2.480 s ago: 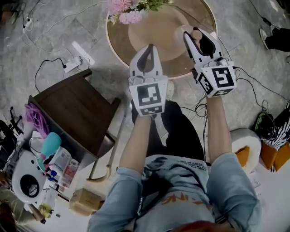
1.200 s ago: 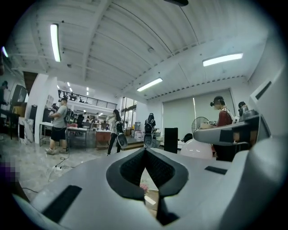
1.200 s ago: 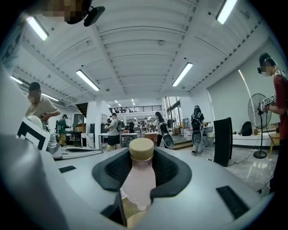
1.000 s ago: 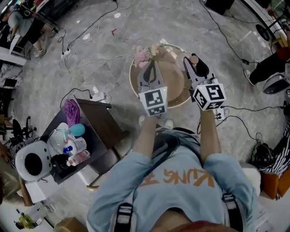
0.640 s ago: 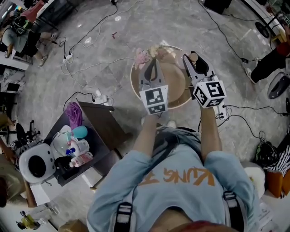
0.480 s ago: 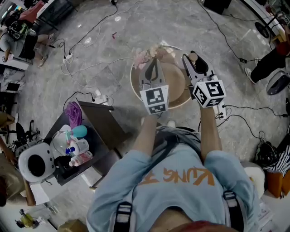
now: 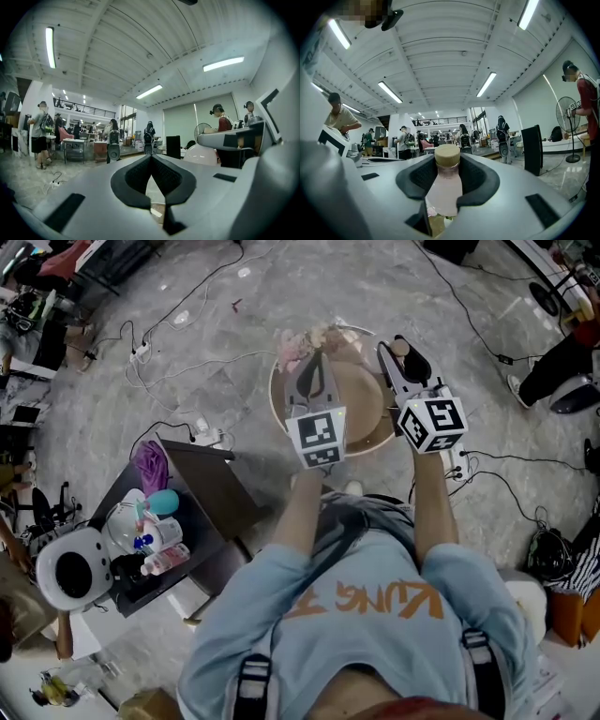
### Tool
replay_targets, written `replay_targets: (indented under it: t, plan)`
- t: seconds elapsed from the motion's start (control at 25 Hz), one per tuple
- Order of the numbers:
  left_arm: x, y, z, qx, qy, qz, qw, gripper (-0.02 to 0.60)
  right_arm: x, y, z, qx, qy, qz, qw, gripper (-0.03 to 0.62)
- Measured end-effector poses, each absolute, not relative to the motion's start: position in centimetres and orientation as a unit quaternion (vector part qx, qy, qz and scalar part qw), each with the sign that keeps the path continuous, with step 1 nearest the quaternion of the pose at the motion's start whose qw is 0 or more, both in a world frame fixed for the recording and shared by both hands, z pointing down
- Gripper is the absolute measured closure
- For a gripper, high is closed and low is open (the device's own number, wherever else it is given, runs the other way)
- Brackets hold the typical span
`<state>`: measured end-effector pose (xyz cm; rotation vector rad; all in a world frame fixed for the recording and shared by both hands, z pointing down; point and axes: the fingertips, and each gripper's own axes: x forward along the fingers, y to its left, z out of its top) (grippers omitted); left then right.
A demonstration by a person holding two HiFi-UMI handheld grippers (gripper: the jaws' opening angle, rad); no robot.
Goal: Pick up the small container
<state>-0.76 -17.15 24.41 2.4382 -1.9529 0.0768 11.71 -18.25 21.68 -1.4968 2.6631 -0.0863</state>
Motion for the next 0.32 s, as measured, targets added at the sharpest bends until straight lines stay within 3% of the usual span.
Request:
replay_targets:
  t: [0.32]
  plan:
    - [-0.77, -16.99, 24.73, 0.779, -0.626, 0.025, 0.01, 0.558, 11.72, -18.2, 22.05, -0.49, 0.87, -0.028, 0.044, 0.447]
